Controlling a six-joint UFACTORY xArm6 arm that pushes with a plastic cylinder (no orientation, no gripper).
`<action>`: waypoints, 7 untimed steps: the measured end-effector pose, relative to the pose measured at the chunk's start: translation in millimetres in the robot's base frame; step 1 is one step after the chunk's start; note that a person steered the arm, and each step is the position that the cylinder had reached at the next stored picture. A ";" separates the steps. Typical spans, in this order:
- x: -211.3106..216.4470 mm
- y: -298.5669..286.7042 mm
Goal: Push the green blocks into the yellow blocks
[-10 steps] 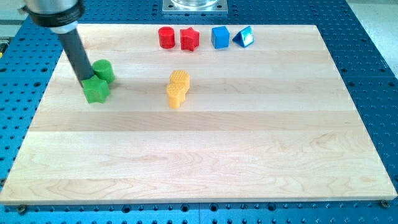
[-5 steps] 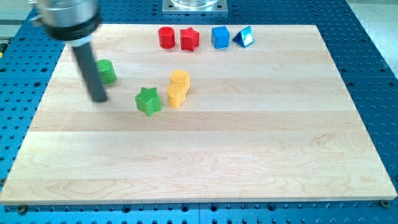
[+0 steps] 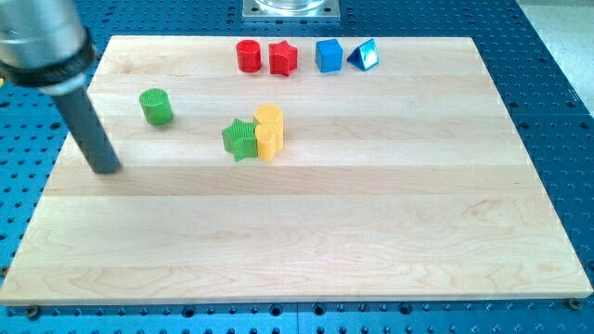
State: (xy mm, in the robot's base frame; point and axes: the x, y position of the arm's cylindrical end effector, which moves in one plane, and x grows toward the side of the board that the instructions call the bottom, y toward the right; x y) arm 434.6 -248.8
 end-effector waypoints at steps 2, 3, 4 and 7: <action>-77.5 59.0; -93.6 55.5; -67.7 134.4; -114.3 236.0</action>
State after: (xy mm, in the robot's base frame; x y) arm 320.3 -12.8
